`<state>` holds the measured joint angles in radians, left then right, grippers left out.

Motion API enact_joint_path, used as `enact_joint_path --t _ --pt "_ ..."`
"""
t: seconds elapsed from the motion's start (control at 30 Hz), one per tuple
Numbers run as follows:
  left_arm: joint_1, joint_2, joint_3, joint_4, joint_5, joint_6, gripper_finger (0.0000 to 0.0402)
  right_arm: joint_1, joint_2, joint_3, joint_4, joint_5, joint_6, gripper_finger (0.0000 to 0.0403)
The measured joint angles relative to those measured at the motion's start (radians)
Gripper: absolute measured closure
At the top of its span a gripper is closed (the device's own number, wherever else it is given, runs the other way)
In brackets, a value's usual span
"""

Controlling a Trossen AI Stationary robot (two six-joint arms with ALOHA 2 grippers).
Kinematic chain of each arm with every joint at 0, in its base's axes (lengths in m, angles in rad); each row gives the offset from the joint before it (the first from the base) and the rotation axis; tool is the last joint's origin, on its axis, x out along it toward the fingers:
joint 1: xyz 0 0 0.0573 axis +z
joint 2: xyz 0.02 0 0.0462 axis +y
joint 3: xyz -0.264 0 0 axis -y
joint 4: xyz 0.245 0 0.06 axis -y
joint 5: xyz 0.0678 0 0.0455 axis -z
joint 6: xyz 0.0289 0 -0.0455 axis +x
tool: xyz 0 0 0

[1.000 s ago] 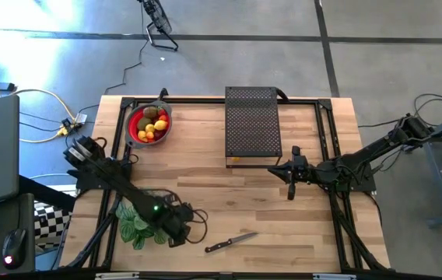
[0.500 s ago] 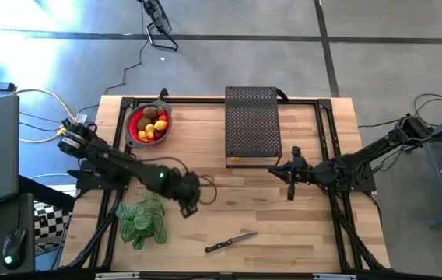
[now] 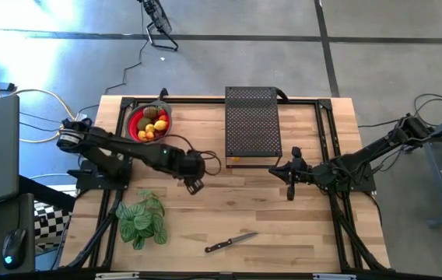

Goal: Pick & Place Fruit
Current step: Put the orange pear into the strainer bowl

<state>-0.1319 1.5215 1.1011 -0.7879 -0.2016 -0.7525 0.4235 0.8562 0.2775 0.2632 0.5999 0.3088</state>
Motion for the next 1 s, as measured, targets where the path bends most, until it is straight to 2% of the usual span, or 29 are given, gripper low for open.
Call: enact_joint_path --t 0.17,0.43,0.53,0.7,1.0 --pt "0.054 -0.017 0.000 0.000 -0.046 0.000 0.0265 0.000 0.000 0.000 -0.006 0.000 0.000 0.0400" --pt "0.172 -0.100 0.000 -0.027 -0.312 -0.005 0.0265 0.000 0.000 0.000 -0.013 0.000 0.000 0.0400" --pt "0.228 -0.133 0.000 -0.067 -0.381 -0.011 0.0265 0.000 0.000 0.000 -0.016 0.000 0.000 0.0400" --pt "0.327 -0.152 0.000 -0.141 -0.418 -0.011 0.0265 0.000 0.000 0.000 -0.027 0.000 0.000 0.0400" --pt "0.508 -0.146 -0.001 -0.299 -0.415 -0.066 0.0265 0.000 0.000 0.000 -0.028 0.000 -0.025 0.0400"
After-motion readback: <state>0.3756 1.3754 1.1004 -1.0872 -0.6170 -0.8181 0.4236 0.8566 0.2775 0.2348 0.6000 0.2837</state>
